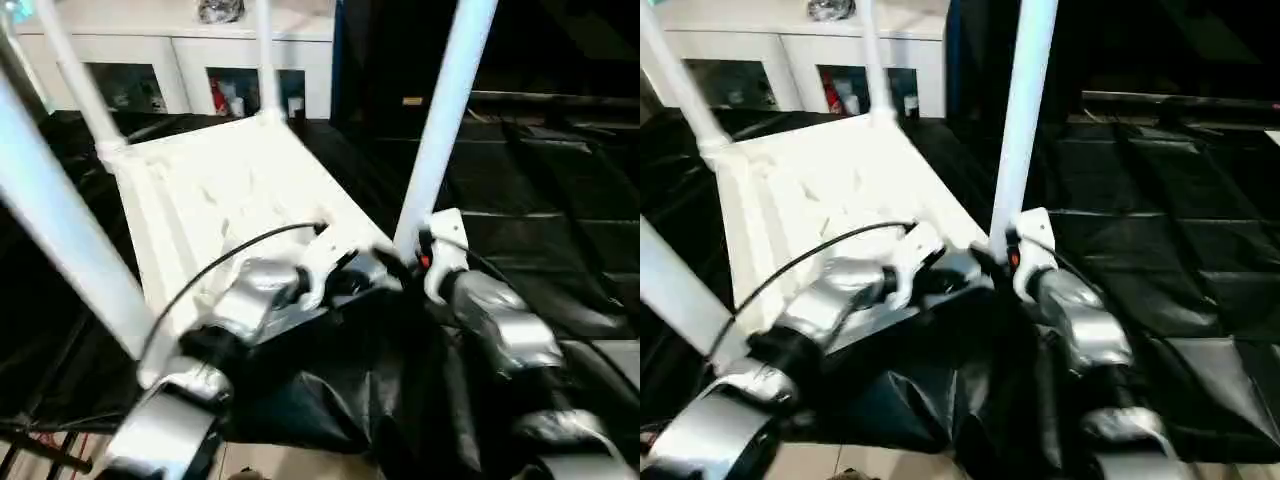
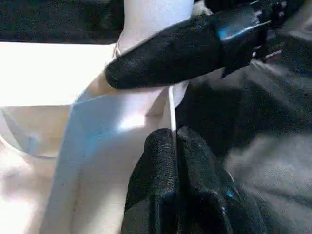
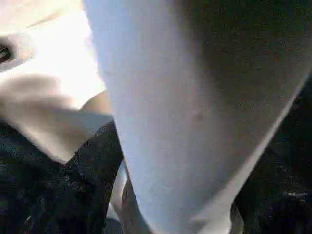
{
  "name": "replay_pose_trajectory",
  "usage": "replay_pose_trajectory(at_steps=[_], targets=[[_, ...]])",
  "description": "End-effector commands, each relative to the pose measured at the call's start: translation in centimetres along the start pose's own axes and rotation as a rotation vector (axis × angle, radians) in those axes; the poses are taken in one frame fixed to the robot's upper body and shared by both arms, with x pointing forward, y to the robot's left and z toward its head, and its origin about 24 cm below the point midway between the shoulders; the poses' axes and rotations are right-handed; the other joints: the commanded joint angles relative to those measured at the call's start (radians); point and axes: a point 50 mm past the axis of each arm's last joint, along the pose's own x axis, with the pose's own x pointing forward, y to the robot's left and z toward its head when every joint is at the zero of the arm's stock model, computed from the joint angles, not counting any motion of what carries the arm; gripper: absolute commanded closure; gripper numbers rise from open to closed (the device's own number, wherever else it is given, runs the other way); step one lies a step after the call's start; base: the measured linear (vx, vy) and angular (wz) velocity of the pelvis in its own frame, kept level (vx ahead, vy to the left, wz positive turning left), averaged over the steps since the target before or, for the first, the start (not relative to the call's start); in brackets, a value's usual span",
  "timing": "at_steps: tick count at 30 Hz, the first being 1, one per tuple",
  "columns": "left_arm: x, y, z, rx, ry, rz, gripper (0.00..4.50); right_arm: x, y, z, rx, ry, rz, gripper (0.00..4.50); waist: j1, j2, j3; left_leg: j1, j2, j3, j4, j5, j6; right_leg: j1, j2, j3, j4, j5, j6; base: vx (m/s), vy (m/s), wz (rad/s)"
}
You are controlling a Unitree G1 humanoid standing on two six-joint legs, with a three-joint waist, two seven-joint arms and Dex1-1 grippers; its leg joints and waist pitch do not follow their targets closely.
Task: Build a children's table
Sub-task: Rotate leg to tighten
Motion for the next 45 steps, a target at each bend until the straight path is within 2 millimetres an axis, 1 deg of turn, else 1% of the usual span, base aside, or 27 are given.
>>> replay_pose_trajectory(at_steps=[1,4,6,9,13,14,15,17,20,21,22,23,29,31,32,33,34,35,36,37,38,39,41,42,43,44,45], targets=[[1.2,-1.6,3.1,0.113,-0.123,-0.145,4.5,0.9,2.2,-0.5,-0.036,0.035,0.151,1.15,0.005,-0.013,-0.06,0.008,0.055,-0.015,-0.073,-0.23,0.06,0.053,-0.075,0.052,-0.069,-0.301,-0.19,0.0,0.0,0.0],[-0.3,-1.5,2.3,0.115,-0.103,-0.196,4.5,-1.1,1.7,-0.2,-0.052,0.013,0.261,1.15,0.011,-0.013,-0.058,0.011,0.059,-0.015,-0.075,-0.255,0.06,0.052,-0.073,0.054,-0.071,-0.32,-0.186,0.0,0.0,0.0],[-0.7,-1.5,2.1,0.114,-0.099,-0.207,4.5,-1.7,1.6,-0.1,-0.054,0.015,0.304,1.15,0.019,-0.013,-0.06,0.011,0.06,-0.014,-0.074,-0.236,0.065,0.052,-0.071,0.054,-0.065,-0.287,-0.199,0.0,0.0,0.0],[-1.7,-1.4,1.6,0.109,-0.084,-0.229,4.5,-3.0,1.5,-0.2,-0.082,0.051,0.392,1.15,0.028,-0.013,-0.061,0.009,0.061,-0.014,-0.073,-0.221,0.067,0.052,-0.072,0.054,-0.061,-0.271,-0.203,0.0,0.0,0.0],[-2.1,-1.4,1.3,0.104,-0.076,-0.243,4.5,-3.4,1.2,-0.2,-0.079,0.052,0.407,1.15,0.039,-0.014,-0.062,0.009,0.061,-0.013,-0.071,-0.214,0.066,0.051,-0.075,0.054,-0.061,-0.279,-0.205,0.0,0.0,0.0],[-2.2,-1.5,1.3,0.101,-0.076,-0.252,4.5,-3.4,1.2,-0.2,-0.073,0.052,0.414,1.3,0.039,-0.013,-0.062,0.01,0.061,-0.013,-0.071,-0.216,0.062,0.051,-0.075,0.053,-0.061,-0.284,-0.205,0.0,0.0,0.0],[-2.2,-1.6,1.3,0.1,-0.077,-0.257,4.5,-3.4,1.2,-0.1,-0.071,0.051,0.419,1.3,0.04,-0.014,-0.062,0.01,0.061,-0.014,-0.072,-0.218,0.059,0.05,-0.075,0.054,-0.062,-0.291,-0.203,0.0,0.0,0.0],[-2.2,-1.7,1.3,0.096,-0.078,-0.268,4.5,-3.4,1.4,-0.1,-0.062,0.05,0.439,1.64,0.04,-0.016,-0.062,0.009,0.061,-0.014,-0.072,-0.217,0.058,0.051,-0.075,0.053,-0.061,-0.291,-0.202,0.0,0.0,0.0],[-2.3,-1.9,1.2,0.094,-0.077,-0.277,4.5,-3.3,1.6,-0.1,-0.063,0.054,0.459,1.76,0.04,-0.016,-0.062,0.009,0.06,-0.014,-0.071,-0.207,0.058,0.051,-0.075,0.054,-0.062,-0.295,-0.197,0.0,0.0,0.0],[-2.3,-1.9,1.2,0.093,-0.076,-0.279,4.5,-3.3,1.7,-0.1,-0.062,0.055,0.464,1.92,0.04,-0.016,-0.062,0.008,0.061,-0.014,-0.072,-0.207,0.058,0.051,-0.075,0.054,-0.061,-0.294,-0.196,0.0,0.0,0.0],[-2.3,-1.9,1.2,0.091,-0.075,-0.281,4.5,-3.3,1.8,-0.1,-0.061,0.056,0.471,1.92,0.04,-0.016,-0.061,0.009,0.06,-0.014,-0.072,-0.209,0.059,0.05,-0.074,0.053,-0.063,-0.298,-0.195,0.0,0.0,0.0],[-2.3,-1.9,1.2,0.09,-0.075,-0.283,4.5,-3.3,1.9,-0.1,-0.06,0.057,0.476,2.01,0.04,-0.019,-0.062,0.009,0.059,-0.014,-0.071,-0.207,0.059,0.051,-0.074,0.053,-0.063,-0.299,-0.192,0.0,0.0,0.0],[-2.3,-2.2,1.0,0.086,-0.072,-0.291,4.5,-3.4,2.2,-0.3,-0.056,0.064,0.5,2.12,0.04,-0.018,-0.062,0.008,0.059,-0.014,-0.07,-0.198,0.062,0.05,-0.074,0.053,-0.062,-0.296,-0.191,0.0,0.0,0.0],[-1.9,-2.1,1.2,0.087,-0.094,-0.248,4.5,-2.8,2.3,-0.8,-0.062,0.061,0.412,2.14,0.039,-0.017,-0.063,0.007,0.059,-0.014,-0.07,-0.2,0.062,0.048,-0.074,0.054,-0.062,-0.299,-0.19,0.0,0.0,0.0],[-1.5,-2.0,1.4,0.078,-0.108,-0.221,4.5,-2.1,2.2,-1.2,-0.033,0.068,0.321,2.14,0.037,-0.023,-0.061,0.006,0.058,-0.015,-0.072,-0.193,0.054,0.049,-0.075,0.054,-0.062,-0.306,-0.185,0.0,0.0,0.0],[-1.1,-1.9,1.6,0.067,-0.117,-0.192,4.5,-1.4,2.0,-1.7,-0.002,0.08,0.231,2.14,0.033,-0.019,-0.06,0.007,0.056,-0.016,-0.074,-0.203,0.041,0.047,-0.074,0.053,-0.066,-0.326,-0.18,0.0,0.0,0.0],[-0.9,-1.8,1.6,0.065,-0.119,-0.178,4.5,-1.2,1.9,-1.8,0.008,0.084,0.198,2.14,0.028,-0.024,-0.059,0.006,0.055,-0.017,-0.076,-0.21,0.034,0.048,-0.075,0.052,-0.068,-0.345,-0.173,0.0,0.0,0.0],[-0.4,-1.6,1.9,0.057,-0.122,-0.14,4.5,-0.6,1.7,-2.2,0.038,0.09,0.114,2.14,0.024,-0.024,-0.059,0.006,0.054,-0.018,-0.077,-0.221,0.028,0.051,-0.075,0.05,-0.068,-0.361,-0.168,0.0,0.0,0.0],[0.5,-1.4,2.2,0.044,-0.125,-0.089,4.5,0.1,1.6,-2.7,0.087,0.099,0.004,2.15,0.01,-0.022,-0.055,0.011,0.051,-0.018,-0.078,-0.258,0.012,0.042,-0.074,0.05,-0.079,-0.412,-0.155,0.0,0.0,0.0],[1.2,-1.3,2.6,0.04,-0.133,-0.05,4.5,0.6,1.7,-2.9,0.123,0.097,-0.043,2.15,0.006,-0.018,-0.054,0.014,0.05,-0.019,-0.078,-0.278,0.006,0.041,-0.075,0.049,-0.082,-0.44,-0.149,0.0,0.0,0.0],[1.6,-1.3,2.8,0.038,-0.137,-0.026,4.5,0.9,1.9,-3.0,0.144,0.094,-0.069,2.15,0.002,-0.021,-0.055,0.016,0.048,-0.021,-0.078,-0.294,-0.001,0.043,-0.076,0.047,-0.087,-0.475,-0.133,0.0,0.0,0.0],[2.7,-1.2,3.3,0.047,-0.132,0.033,4.5,1.7,2.3,-3.1,0.2,0.095,-0.131,2.15,0.001,-0.02,-0.055,0.019,0.047,-0.021,-0.077,-0.299,0.002,0.04,-0.076,0.048,-0.091,-0.49,-0.122,0.0,0.0,0.0],[2.8,-1.2,3.3,0.047,-0.132,0.035,4.5,1.8,2.3,-3.1,0.202,0.095,-0.133,2.15,-0.003,-0.021,-0.053,0.017,0.046,-0.021,-0.078,-0.304,0.005,0.039,-0.074,0.048,-0.095,-0.502,-0.111,0.0,0.0,0.0],[3.8,-1.5,3.8,0.034,-0.138,0.049,4.5,2.7,2.9,-2.9,0.216,0.102,-0.146,2.15,-0.002,-0.013,-0.056,0.017,0.046,-0.022,-0.078,-0.299,0.007,0.042,-0.074,0.048,-0.095,-0.484,-0.108,0.0,0.0,0.0],[4.0,-1.6,4.0,0.032,-0.14,0.049,4.5,2.9,3.1,-2.8,0.2,0.101,-0.136,2.15,-0.003,-0.015,-0.057,0.016,0.046,-0.021,-0.079,-0.295,0.007,0.042,-0.073,0.049,-0.094,-0.473,-0.11,0.0,0.0,0.0],[4.2,-1.7,4.2,0.035,-0.141,0.049,4.5,3.1,3.3,-2.6,0.179,0.099,-0.13,2.15,-0.001,-0.01,-0.058,0.014,0.047,-0.022,-0.079,-0.29,0.009,0.045,-0.073,0.049,-0.09,-0.448,-0.117,0.0,0.0,0.0],[4.4,-1.8,4.3,0.048,-0.138,0.04,4.5,3.2,3.4,-2.5,0.177,0.089,-0.123,1.6,-0.001,-0.012,-0.058,0.012,0.048,-0.021,-0.08,-0.285,0.014,0.046,-0.073,0.05,-0.088,-0.42,-0.122,0.0,0.0,0.0]])
